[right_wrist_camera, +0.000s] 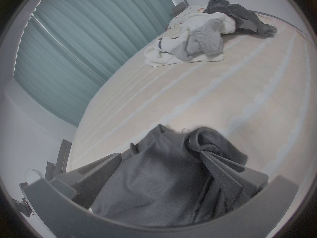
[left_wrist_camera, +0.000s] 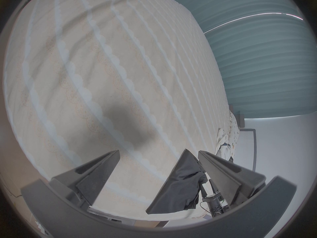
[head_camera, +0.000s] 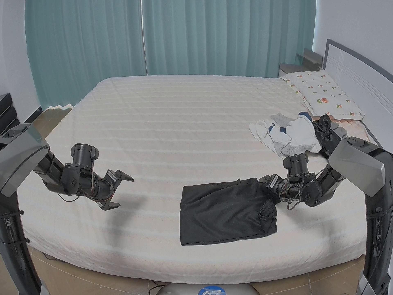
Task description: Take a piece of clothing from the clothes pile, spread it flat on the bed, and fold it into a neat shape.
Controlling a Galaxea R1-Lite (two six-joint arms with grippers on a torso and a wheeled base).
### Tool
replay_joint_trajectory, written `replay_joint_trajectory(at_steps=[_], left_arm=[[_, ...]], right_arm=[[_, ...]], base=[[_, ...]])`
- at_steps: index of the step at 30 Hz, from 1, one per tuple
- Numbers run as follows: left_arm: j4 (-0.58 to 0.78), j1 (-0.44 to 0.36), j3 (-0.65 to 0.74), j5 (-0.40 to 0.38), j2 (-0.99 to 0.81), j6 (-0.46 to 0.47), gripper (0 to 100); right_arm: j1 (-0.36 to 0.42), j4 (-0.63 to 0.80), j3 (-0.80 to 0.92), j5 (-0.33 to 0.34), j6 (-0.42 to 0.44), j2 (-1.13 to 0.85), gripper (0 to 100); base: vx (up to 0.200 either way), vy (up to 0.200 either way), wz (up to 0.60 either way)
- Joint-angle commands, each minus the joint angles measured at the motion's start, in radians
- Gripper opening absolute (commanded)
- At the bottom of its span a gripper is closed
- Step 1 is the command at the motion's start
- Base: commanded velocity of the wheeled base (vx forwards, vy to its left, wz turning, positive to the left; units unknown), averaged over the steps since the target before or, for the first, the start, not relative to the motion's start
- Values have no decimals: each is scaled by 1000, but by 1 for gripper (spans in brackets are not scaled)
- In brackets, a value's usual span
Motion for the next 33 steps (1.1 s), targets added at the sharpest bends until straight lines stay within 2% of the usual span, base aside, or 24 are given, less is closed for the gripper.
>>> replay_joint_trajectory(at_steps=[1,5,9,17,18,27,33], left_arm=[[0,0,0,0,3,0,100],[0,0,0,0,3,0,100],[-1,0,0,0,3,0,100],[0,0,0,0,3,0,100],[0,0,0,0,3,0,100],[0,0,0,0,3,1,100],[0,0,0,0,3,1,100]], right_arm=[[-32,-10,17,5,-25,-15,100],[-43,-13,14,22,-31,-23,100],[-63,-35,-12,61,-126,6,100],[-55,-39,-83,107,-186,92,100],[-55,-39,-90,114,-195,106,0],[-69,-62,-121,120,-184,124,0],[-84,-156,-109,120,-160,109,0]], base=[[0,0,0],[0,0,0],[0,0,0],[0,0,0],[0,0,0],[0,0,0],[0,0,0]])
